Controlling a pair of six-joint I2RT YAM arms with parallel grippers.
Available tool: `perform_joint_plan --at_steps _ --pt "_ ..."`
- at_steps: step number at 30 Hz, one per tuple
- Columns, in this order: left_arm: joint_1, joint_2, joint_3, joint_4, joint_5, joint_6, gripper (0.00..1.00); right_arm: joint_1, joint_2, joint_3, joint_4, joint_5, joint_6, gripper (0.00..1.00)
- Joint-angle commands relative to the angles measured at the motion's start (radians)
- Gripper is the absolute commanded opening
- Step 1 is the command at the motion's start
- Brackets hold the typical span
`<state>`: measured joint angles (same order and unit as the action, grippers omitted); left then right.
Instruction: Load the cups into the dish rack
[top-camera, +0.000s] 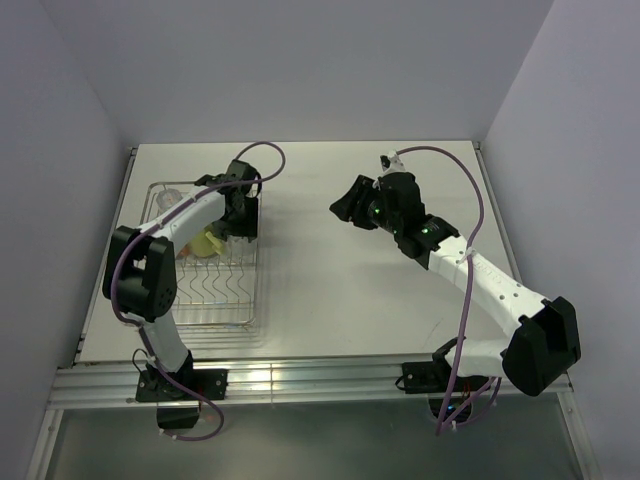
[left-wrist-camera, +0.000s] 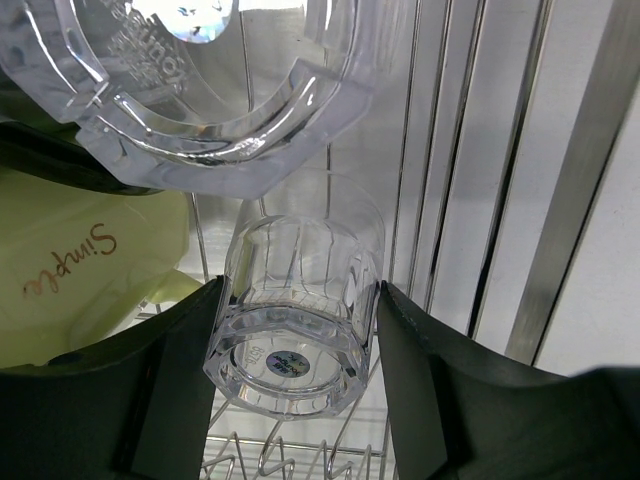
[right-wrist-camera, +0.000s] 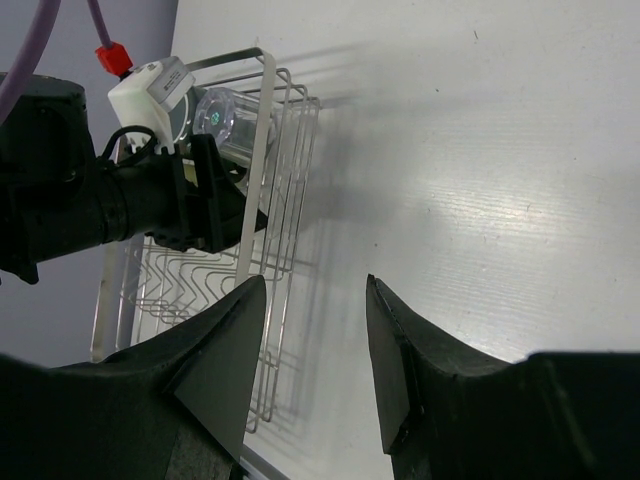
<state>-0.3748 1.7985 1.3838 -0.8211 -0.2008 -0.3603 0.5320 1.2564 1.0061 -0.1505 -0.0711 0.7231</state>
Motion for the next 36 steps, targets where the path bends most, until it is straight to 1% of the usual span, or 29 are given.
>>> perform_joint_plan --at_steps 1,2,3,5,8,22,36 --pt "-0.009 0.005 0.004 0.007 -0.017 0.007 0.62 -0.009 -0.017 -0.001 0.029 0.007 -0.008 0.52" --pt "-0.01 0.005 0.004 0.007 -0.015 0.007 0.62 -0.009 -0.017 -0.003 0.029 0.007 -0.008 0.52" --pt "-0.012 0.007 0.003 0.007 -0.015 0.009 0.67 -0.007 -0.018 -0.003 0.028 0.007 -0.008 0.52" --pt "-0.015 0.009 0.003 0.005 -0.019 0.007 0.72 -0.006 -0.017 -0.001 0.029 0.007 -0.008 0.52" --pt "-0.016 0.009 0.003 0.005 -0.025 0.007 0.76 -0.007 -0.015 -0.001 0.028 0.004 -0.008 0.52" --pt "-0.033 -0.027 0.029 -0.01 -0.035 0.004 0.76 -0.007 -0.011 0.006 0.029 0.004 -0.01 0.52" --pt "-0.05 -0.108 0.15 -0.087 -0.049 0.001 0.76 -0.006 -0.017 0.034 0.002 0.014 -0.019 0.52"
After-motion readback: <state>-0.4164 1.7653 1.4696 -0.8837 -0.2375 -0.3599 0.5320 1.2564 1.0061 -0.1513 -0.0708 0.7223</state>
